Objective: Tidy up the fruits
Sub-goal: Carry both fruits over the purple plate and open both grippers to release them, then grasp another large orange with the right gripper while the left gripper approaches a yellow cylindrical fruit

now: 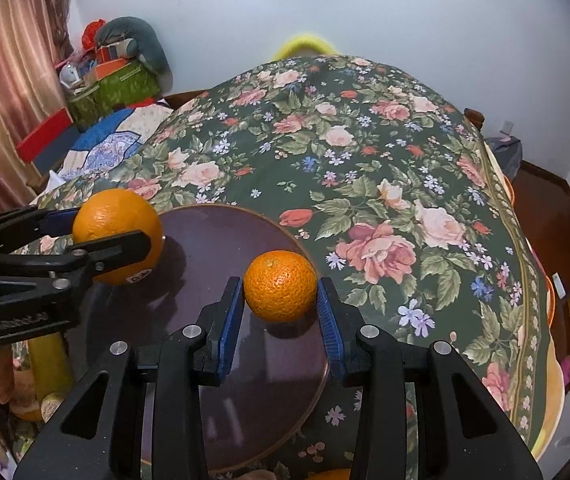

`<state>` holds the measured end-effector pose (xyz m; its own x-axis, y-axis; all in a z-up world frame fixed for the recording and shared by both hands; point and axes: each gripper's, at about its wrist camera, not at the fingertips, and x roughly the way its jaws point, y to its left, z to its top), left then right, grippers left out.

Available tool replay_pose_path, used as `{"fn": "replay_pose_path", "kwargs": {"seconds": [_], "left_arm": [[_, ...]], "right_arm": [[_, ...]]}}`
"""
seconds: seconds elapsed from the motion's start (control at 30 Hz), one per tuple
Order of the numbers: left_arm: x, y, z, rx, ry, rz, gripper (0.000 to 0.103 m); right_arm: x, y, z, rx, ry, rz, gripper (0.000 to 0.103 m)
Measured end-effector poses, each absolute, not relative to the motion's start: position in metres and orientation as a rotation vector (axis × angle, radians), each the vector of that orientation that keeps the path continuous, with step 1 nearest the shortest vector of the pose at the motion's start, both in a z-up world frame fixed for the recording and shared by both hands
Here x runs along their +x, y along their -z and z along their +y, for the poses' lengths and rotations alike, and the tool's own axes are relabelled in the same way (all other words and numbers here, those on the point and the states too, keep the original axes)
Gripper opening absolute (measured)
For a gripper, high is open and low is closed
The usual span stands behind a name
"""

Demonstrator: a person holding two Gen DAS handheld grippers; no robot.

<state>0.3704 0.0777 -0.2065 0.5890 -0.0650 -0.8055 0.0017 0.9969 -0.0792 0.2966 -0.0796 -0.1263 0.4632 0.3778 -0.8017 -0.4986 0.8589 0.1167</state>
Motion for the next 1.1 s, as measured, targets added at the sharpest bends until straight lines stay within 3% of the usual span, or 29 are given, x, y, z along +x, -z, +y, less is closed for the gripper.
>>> {"fn": "replay_pose_path", "kwargs": {"seconds": [0.23, 0.4, 1.1], "left_arm": [[0.376, 0.213, 0.076, -0.07, 0.036, 0.96, 0.063], [0.37, 0.196, 0.077, -0.055, 0.009, 0.894, 0.071], [0.272, 0.155, 0.092, -0.067, -0.03, 0.844, 0.072]], "right_arm": [[0.297, 0.127, -0.073, -0.172, -0.546, 0.958, 0.035], [0.293, 0.123, -0.075, -0.165, -0.533, 0.944, 0.051], [0.223, 0.069, -0.118, -0.097, -0.521, 0.846, 0.054]]}}
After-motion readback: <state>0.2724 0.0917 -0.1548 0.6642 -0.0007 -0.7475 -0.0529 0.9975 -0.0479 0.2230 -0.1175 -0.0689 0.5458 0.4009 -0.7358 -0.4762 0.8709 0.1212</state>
